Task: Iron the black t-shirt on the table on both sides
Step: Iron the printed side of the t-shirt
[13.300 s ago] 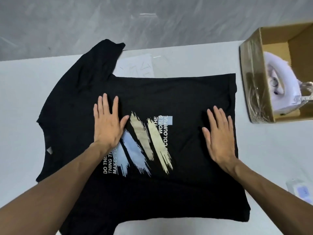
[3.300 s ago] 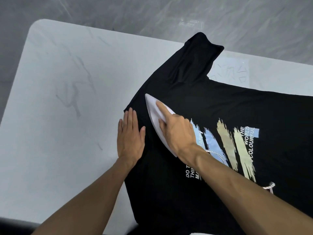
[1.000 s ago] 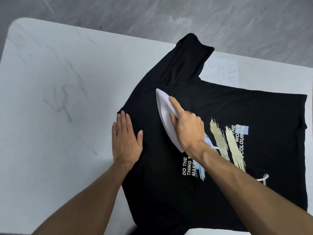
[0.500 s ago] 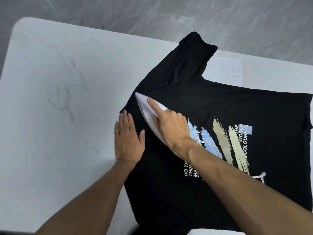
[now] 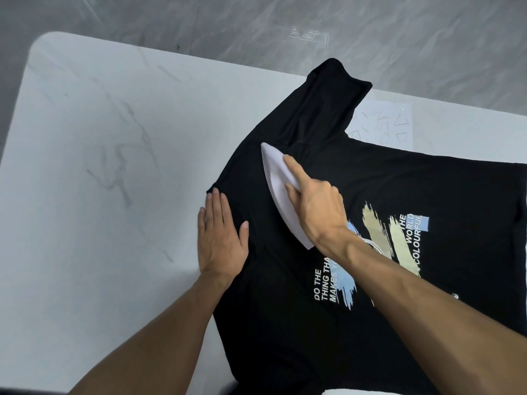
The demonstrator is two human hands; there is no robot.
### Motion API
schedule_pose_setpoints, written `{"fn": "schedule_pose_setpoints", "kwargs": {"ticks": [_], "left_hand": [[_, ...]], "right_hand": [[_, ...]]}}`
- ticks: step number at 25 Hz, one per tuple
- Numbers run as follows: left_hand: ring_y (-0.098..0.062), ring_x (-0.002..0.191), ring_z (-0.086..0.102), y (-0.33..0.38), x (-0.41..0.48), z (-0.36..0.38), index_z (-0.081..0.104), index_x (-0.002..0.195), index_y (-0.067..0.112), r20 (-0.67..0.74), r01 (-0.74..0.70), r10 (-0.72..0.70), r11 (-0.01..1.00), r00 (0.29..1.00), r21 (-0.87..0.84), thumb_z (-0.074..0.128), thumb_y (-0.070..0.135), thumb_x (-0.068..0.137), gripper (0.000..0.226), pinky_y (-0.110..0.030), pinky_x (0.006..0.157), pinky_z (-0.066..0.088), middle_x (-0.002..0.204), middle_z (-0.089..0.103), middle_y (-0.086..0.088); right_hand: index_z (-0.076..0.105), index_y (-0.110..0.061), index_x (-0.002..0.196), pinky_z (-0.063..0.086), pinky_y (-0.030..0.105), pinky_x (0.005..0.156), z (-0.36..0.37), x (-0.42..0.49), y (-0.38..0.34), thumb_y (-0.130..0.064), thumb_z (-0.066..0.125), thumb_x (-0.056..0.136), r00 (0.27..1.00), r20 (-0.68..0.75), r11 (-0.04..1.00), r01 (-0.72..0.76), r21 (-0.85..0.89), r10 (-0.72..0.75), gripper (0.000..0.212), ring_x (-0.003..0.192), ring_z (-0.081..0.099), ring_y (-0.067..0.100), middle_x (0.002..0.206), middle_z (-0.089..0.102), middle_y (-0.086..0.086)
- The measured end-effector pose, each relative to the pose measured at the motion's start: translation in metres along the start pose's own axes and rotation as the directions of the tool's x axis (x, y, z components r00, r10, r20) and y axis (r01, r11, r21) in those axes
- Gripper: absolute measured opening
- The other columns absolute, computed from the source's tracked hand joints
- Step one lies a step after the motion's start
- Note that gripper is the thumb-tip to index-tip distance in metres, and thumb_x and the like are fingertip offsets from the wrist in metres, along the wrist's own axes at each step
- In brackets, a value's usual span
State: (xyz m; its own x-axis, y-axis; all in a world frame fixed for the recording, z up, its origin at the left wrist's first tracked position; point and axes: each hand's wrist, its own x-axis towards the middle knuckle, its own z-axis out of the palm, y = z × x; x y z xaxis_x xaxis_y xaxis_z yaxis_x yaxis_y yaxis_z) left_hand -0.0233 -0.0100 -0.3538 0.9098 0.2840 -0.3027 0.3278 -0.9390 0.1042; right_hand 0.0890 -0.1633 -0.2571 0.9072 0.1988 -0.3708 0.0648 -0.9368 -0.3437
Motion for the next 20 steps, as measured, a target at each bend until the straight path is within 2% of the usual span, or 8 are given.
{"fn": "schedule_pose_setpoints", "kwargs": {"ticks": [3, 6, 8, 14, 20], "left_hand": [[-0.027, 0.152, 0.003, -0.001, -0.001, 0.0, 0.003, 0.154, -0.001, 0.003, 0.003, -0.003, 1.0, 1.0, -0.003, 0.015, 0.045, 0.1, 0.072, -0.044, 0.123, 0.014, 0.163, 0.004, -0.017], [-0.028, 0.152, 0.004, -0.001, -0.002, 0.001, 0.0, 0.153, -0.002, -0.008, 0.013, -0.013, 1.0, 1.0, -0.013, 0.011, 0.042, 0.099, 0.071, -0.043, 0.123, 0.014, 0.163, 0.003, -0.019], [-0.028, 0.152, 0.004, -0.001, -0.002, 0.002, 0.001, 0.153, -0.003, -0.009, 0.017, -0.017, 1.0, 1.0, -0.016, 0.014, 0.04, 0.099, 0.07, -0.042, 0.124, 0.013, 0.163, 0.003, -0.02], [-0.027, 0.152, 0.005, -0.002, -0.002, 0.002, 0.004, 0.154, -0.003, -0.002, 0.02, -0.02, 0.999, 1.0, -0.031, 0.015, 0.043, 0.099, 0.072, -0.042, 0.123, 0.014, 0.163, 0.005, -0.019], [-0.028, 0.152, 0.007, 0.0, -0.002, -0.001, 0.007, 0.153, -0.002, -0.008, 0.021, -0.021, 1.0, 1.0, -0.021, 0.018, 0.052, 0.098, 0.078, -0.042, 0.123, 0.013, 0.163, 0.007, -0.019]], "right_hand": [[0.021, -0.049, 0.147, 0.046, 0.041, 0.073, 0.003, -0.007, -0.016, -0.033, 0.039, 0.1, 0.99, 0.088, 0.994, 0.108, -0.004, -0.108, 0.053, 0.077, 0.057, 0.036, 0.084, 0.06, 0.011], [0.018, -0.048, 0.148, 0.038, 0.038, 0.066, 0.01, -0.008, -0.028, -0.035, 0.036, 0.101, 0.975, 0.136, 0.979, 0.188, -0.076, -0.177, 0.052, 0.074, 0.055, 0.035, 0.079, 0.05, 0.007], [0.018, -0.047, 0.148, 0.035, 0.037, 0.064, 0.011, -0.005, -0.029, -0.036, 0.035, 0.101, 0.974, 0.137, 0.976, 0.197, -0.097, -0.183, 0.051, 0.071, 0.052, 0.034, 0.076, 0.047, 0.006], [0.019, -0.044, 0.149, 0.043, 0.039, 0.065, 0.011, -0.004, -0.036, -0.034, 0.037, 0.101, 0.954, 0.165, 0.957, 0.269, -0.111, -0.249, 0.052, 0.068, 0.056, 0.032, 0.073, 0.049, 0.005], [0.017, -0.044, 0.149, 0.034, 0.036, 0.058, 0.014, -0.005, -0.034, -0.026, 0.039, 0.1, 0.963, 0.134, 0.95, 0.256, -0.181, -0.234, 0.057, 0.061, 0.048, 0.03, 0.071, 0.045, 0.003]]}}
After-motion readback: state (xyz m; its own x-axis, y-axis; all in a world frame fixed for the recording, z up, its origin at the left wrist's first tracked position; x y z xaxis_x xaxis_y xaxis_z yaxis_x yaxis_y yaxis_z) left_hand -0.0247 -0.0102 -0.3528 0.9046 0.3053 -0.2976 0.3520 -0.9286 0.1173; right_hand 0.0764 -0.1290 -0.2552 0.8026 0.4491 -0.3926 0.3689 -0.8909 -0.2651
